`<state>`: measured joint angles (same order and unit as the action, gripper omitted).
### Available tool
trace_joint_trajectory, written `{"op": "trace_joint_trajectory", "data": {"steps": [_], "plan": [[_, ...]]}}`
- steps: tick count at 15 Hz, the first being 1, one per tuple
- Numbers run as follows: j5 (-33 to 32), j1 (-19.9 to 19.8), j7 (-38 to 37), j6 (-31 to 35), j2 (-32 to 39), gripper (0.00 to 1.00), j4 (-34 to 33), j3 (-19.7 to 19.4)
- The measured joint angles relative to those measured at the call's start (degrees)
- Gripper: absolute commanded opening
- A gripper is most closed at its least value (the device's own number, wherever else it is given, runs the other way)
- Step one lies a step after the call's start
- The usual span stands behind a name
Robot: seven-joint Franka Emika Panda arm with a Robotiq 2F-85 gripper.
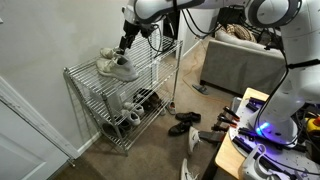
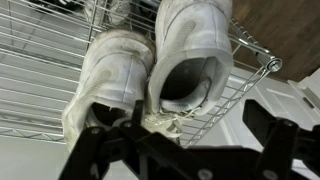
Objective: Remove the sneakers from the first to the second shelf on the shoe rack
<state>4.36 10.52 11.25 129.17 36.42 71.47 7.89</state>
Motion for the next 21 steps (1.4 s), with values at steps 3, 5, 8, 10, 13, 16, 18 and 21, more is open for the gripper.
{"op": "trace_joint_trajectory", "data": {"steps": [3, 5, 8, 10, 13, 16, 18, 21], "plan": [[-0.8, 0.2, 0.3, 1.9, 3.0, 1.00, -2.0, 0.3], [-0.8, 0.0, 1.2, 2.0, 4.5, 1.00, -3.0, 0.3], [-0.8, -0.8, 4.9, 2.0, 5.7, 1.00, -3.3, 0.8], [-0.7, -1.8, 8.7, 2.0, 6.4, 0.75, -3.3, 2.1], [-0.7, -3.1, 12.8, 1.6, 7.4, 0.59, -3.3, 3.7], [-0.6, -4.4, 14.1, 0.0, 7.7, 0.39, -3.3, 4.4], [-0.6, -5.0, 14.1, -1.1, 7.5, 0.27, -3.4, 4.4], [-0.6, -5.3, 13.6, -4.9, 6.4, 0.08, -3.6, 3.8]]}}
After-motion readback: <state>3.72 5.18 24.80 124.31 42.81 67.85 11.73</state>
